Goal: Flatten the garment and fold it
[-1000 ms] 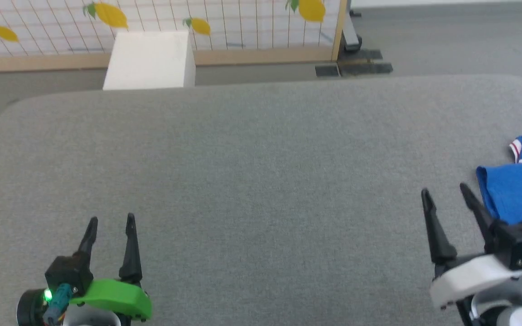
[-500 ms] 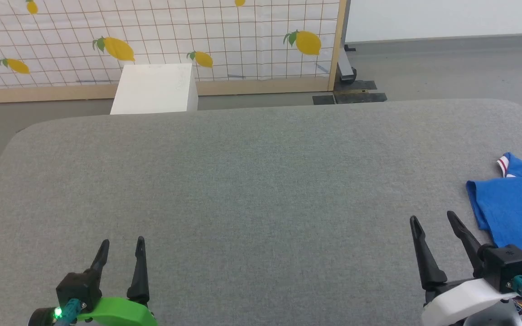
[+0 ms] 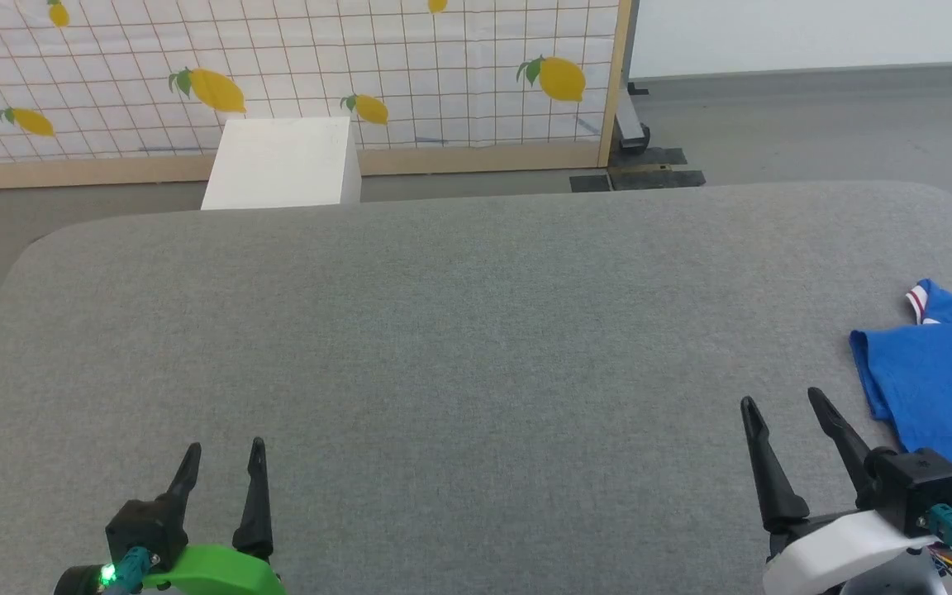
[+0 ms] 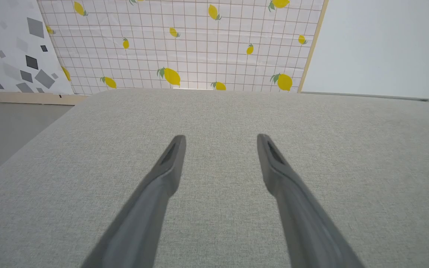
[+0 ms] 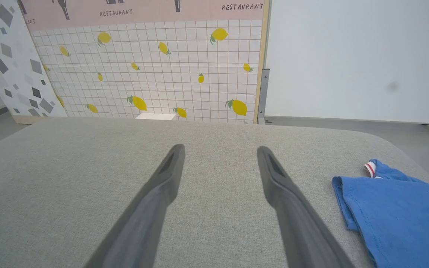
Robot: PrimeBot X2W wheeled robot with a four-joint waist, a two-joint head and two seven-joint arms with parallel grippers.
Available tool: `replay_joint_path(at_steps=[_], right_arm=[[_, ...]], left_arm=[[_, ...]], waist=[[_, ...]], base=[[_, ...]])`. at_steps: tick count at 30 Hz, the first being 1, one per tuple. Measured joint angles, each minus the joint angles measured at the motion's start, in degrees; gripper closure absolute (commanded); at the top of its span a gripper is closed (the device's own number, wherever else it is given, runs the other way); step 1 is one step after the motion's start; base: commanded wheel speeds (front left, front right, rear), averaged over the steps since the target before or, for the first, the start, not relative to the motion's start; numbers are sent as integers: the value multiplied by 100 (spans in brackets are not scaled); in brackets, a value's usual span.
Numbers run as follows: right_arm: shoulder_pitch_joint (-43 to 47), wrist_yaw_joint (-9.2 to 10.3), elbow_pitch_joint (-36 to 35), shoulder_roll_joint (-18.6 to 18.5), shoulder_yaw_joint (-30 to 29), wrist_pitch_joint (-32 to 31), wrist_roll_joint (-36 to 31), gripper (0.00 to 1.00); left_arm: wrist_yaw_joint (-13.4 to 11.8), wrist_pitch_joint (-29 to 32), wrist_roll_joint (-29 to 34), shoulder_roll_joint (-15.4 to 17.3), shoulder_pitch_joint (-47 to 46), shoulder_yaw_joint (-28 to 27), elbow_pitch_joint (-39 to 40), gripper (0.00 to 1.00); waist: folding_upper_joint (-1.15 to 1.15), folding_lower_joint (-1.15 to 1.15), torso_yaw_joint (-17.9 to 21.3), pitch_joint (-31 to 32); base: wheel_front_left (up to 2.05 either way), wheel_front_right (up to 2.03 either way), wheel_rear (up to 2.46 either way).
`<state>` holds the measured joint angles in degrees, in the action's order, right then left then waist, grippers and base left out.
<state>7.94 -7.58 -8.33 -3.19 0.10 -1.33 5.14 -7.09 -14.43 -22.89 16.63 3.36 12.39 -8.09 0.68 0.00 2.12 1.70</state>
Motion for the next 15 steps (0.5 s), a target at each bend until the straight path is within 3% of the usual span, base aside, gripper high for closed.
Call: replay_joint_path(at_steps=[4, 5, 15], right_arm=[[0, 0, 23, 2, 0, 0, 0, 0], [0, 0, 26, 4, 0, 1, 0, 100], [-1, 0, 29, 1, -8, 0, -3, 100]], left_arm=[[0, 0, -15, 11, -9, 14, -33, 0], [0, 0, -21, 12, -10, 18, -34, 100], [0, 26, -16, -11, -8, 3, -31, 100]], waist=[[0, 0, -7, 18], [0, 0, -9, 22], [0, 0, -14, 18]], base=[[0, 0, 0], [0, 0, 0], [0, 0, 0]])
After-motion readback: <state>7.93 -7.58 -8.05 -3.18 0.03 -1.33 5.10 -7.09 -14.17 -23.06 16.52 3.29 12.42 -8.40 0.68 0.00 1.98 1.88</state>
